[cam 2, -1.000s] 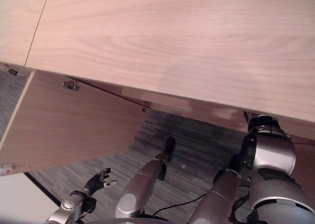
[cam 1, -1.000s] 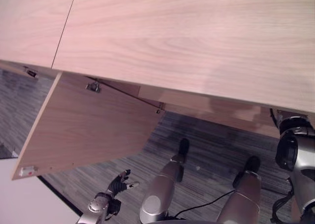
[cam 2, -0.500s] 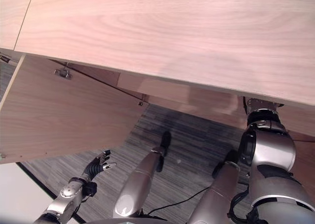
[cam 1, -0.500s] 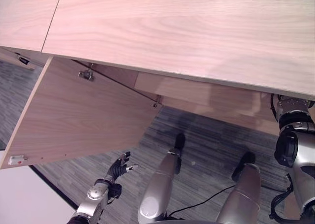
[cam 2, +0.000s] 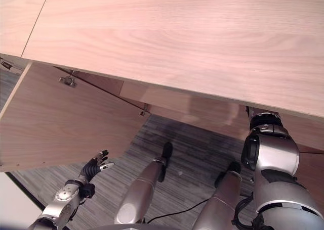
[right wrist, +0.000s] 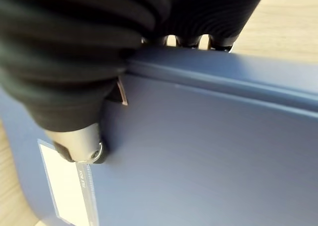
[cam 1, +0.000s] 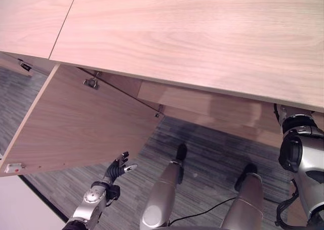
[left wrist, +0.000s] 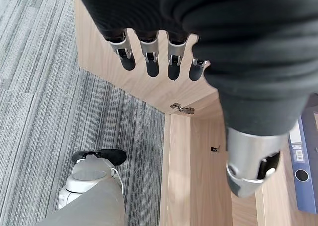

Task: Put the empty folder in the office cabinet

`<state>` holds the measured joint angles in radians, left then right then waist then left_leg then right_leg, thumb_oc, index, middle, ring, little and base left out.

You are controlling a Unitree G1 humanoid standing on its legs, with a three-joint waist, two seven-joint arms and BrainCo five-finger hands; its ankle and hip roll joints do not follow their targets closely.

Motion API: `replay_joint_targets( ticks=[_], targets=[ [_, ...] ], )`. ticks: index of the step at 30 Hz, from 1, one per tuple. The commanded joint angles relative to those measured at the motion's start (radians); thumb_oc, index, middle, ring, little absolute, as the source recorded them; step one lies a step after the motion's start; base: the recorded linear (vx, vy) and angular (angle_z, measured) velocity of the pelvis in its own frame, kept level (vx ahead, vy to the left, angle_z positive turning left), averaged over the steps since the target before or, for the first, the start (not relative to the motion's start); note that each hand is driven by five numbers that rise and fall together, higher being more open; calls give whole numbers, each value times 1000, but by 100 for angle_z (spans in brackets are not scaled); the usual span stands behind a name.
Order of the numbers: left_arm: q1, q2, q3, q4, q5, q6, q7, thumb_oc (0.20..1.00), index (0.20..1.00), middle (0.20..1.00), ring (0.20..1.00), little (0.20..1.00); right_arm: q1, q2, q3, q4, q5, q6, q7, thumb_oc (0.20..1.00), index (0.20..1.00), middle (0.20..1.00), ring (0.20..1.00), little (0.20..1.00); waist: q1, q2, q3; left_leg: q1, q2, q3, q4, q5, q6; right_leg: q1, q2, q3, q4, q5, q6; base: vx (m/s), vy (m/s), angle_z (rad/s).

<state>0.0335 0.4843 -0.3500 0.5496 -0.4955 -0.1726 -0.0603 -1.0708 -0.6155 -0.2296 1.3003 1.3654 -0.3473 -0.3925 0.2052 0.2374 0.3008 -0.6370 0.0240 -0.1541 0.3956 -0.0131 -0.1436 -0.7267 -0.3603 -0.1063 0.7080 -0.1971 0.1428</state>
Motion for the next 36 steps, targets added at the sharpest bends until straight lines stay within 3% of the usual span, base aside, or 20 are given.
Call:
replay_joint_targets(
  ticks=[1, 3, 7, 10, 11, 12, 13, 14, 15, 20, 22, 25, 26, 27, 29, 36],
  targets=[
    [-23, 72, 33, 43, -10, -34, 7, 1000, 1000, 1000, 1000, 1000, -150, -106, 87, -94, -79, -27, 58, 200, 200, 200, 200, 200, 28, -21, -13, 1, 42, 46, 66, -127, -22, 114, 18, 15, -53, -77, 44, 0, 0, 0],
    [-19, 73, 29, 48, -8, -34, 11, 1000, 1000, 1000, 1000, 1000, -170, -107, 106, -92, -86, -27, 51, 200, 200, 200, 200, 200, 31, -20, -8, -5, 41, 47, 62, -103, -22, 109, 17, 12, -58, -56, 40, -83, 17, -2],
    [-14, 75, 34, 55, -6, -33, 11, 1000, 1000, 1000, 1000, 1000, -170, -101, 116, -85, -101, -15, 48, 200, 200, 200, 200, 200, 32, -23, -13, 11, 44, 48, 58, -123, -24, 130, 22, 14, -59, -80, 43, 25, -11, -1],
    [-13, 78, 36, 52, -9, -35, 11, 1000, 1000, 1000, 1000, 1000, -166, -102, 116, -73, -109, -4, 49, 200, 200, 200, 200, 200, 33, -22, -5, 8, 41, 44, 50, -98, -24, 125, 21, 8, -68, -55, 39, -64, 10, 0],
    [-13, 78, 36, 52, -9, -35, 11, 1000, 1000, 1000, 1000, 1000, -166, -102, 116, -72, -109, -3, 49, 266, 266, 266, 266, 266, 33, -22, -5, 9, 41, 44, 49, -98, -24, 126, 21, 8, -69, -54, 39, 0, 0, 0],
    [-13, 77, 36, 53, -8, -34, 12, 1000, 1000, 1000, 1000, 1000, -163, -101, 115, -70, -111, 0, 49, 561, 561, 561, 561, 561, 32, -23, -4, 9, 41, 45, 49, -97, -25, 129, 21, 7, -71, -53, 39, 0, 0, 0],
    [-15, 78, 34, 53, -7, -33, 14, 1000, 1000, 1000, 1000, 1000, -160, -103, 114, -60, -109, 7, 48, 1000, 1000, 1000, 1000, 1000, 32, -24, -5, 11, 42, 45, 47, -97, -25, 132, 21, 6, -74, -53, 39, 92, -30, 0],
    [-16, 78, 34, 52, -7, -33, 15, 1000, 1000, 1000, 1000, 1000, -159, -104, 114, -51, -106, 13, 45, 1000, 1000, 1000, 1000, 1000, 31, -27, -11, 19, 44, 46, 48, -120, -26, 142, 23, 9, -70, -77, 43, 0, 0, 0],
    [-17, 81, 32, 49, -5, -34, 17, 1000, 1000, 1000, 1000, 1000, -159, -112, 114, -17, -106, 34, 39, 1000, 1000, 1000, 1000, 1000, 31, -27, -5, 14, 43, 44, 42, -93, -25, 136, 23, 4, -78, -49, 39, 0, 0, 0],
    [-20, 96, 17, 62, 18, -22, 48, 1000, 1000, 1000, 1000, 1000, -208, -144, 152, 147, -156, 148, -21, 1000, 1000, 1000, 1000, 1000, 20, -44, -1, 24, 47, 48, 36, -96, -28, 147, 28, 4, -83, -49, 37, -20, 2, 0],
    [-22, 99, 4, 74, 49, -20, 75, 1000, 1000, 1000, 1000, 1000, -212, -121, 147, 184, -182, 173, -83, 1000, 1000, 1000, 1000, 1000, 11, -52, -3, 42, 49, 51, 30, -117, -29, 165, 35, 6, -88, -69, 38, 83, -35, -3],
    [-19, 101, -8, 81, 68, -18, 86, 1000, 1000, 1000, 1000, 1000, -205, -109, 143, 203, -203, 196, -117, 1000, 1000, 1000, 1000, 1000, 9, -54, 3, 43, 47, 52, 22, -93, -27, 168, 36, 1, -103, -44, 34, 0, -6, -3],
    [-22, 99, -15, 86, 76, -17, 89, 1000, 1000, 1000, 1000, 1000, -203, -106, 141, 221, -209, 212, -130, 1000, 1000, 1000, 1000, 1000, 6, -57, -4, 55, 49, 52, 19, -114, -28, 180, 38, 5, -102, -67, 36, -87, 12, -4],
    [-23, 97, -26, 90, 84, -18, 92, 1000, 1000, 1000, 1000, 1000, -200, -105, 139, 237, -215, 224, -144, 1000, 1000, 1000, 1000, 1000, 7, -56, 3, 55, 47, 52, 11, -90, -26, 182, 38, -2, -114, -43, 32, 0, 0, 0],
    [-29, 90, -39, 92, 92, -20, 100, 1000, 1000, 1000, 1000, 1000, -186, -90, 133, 249, -208, 229, -164, 1000, 1000, 1000, 1000, 1000, 5, -60, -3, 76, 49, 47, -1, -108, -27, 204, 42, -3, -121, -61, 35, 40, -15, -1],
    [-44, 53, -58, 112, 94, -20, 110, 1000, 1000, 1000, 1000, 1000, -107, -21, 97, 240, -217, 228, -213, 1000, 1000, 1000, 1000, 1000, 9, -70, 6, 111, 51, 41, -42, -71, -24, 251, 46, -26, -179, -17, 32, -24, 4, 0]
  ],
)
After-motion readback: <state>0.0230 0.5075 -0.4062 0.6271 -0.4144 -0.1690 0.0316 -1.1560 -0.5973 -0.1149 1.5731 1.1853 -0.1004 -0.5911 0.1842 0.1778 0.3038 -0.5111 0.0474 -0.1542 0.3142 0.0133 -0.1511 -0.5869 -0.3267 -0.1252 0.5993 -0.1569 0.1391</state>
